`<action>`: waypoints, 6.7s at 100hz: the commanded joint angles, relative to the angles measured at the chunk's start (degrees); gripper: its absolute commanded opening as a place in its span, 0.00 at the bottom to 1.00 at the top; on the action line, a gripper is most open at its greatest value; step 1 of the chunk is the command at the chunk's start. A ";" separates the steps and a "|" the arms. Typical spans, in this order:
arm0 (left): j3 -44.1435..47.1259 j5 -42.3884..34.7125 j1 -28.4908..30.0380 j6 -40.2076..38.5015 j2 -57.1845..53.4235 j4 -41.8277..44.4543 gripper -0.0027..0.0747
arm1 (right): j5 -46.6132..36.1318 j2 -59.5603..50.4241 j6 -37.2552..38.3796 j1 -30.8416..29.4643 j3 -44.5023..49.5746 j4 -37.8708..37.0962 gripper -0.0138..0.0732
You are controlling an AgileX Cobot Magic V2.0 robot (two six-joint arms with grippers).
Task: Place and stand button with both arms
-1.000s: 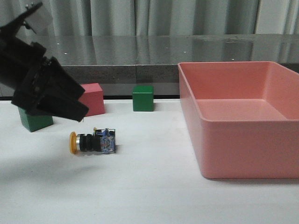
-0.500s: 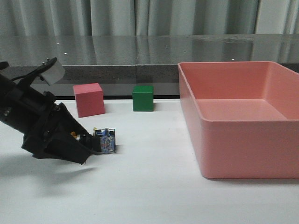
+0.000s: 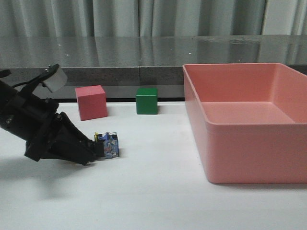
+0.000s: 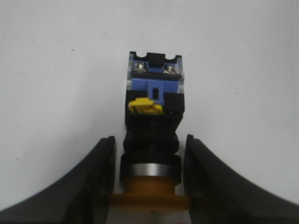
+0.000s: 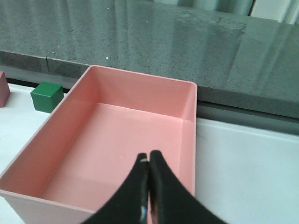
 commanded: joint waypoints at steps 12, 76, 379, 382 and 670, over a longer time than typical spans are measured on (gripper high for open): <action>-2.99 8.95 -0.29 -1.39 -7.35 -1.95 0.01 | -3.94 0.11 -0.17 -0.14 -1.47 0.26 0.09; -25.34 9.64 -17.70 -58.88 -22.20 82.34 0.01 | -3.94 0.11 -0.17 -0.14 -1.47 0.26 0.09; 28.97 -44.69 -0.71 -105.74 -77.41 68.01 0.01 | -3.89 0.11 -0.17 -0.14 -1.47 0.26 0.09; 31.58 -45.61 -0.71 -105.74 -80.33 67.57 0.01 | -3.89 0.11 -0.17 -0.14 -1.47 0.26 0.09; 60.63 -53.08 -0.49 -126.35 -118.40 79.64 0.01 | -11.56 -10.49 0.74 0.23 9.60 -5.67 0.09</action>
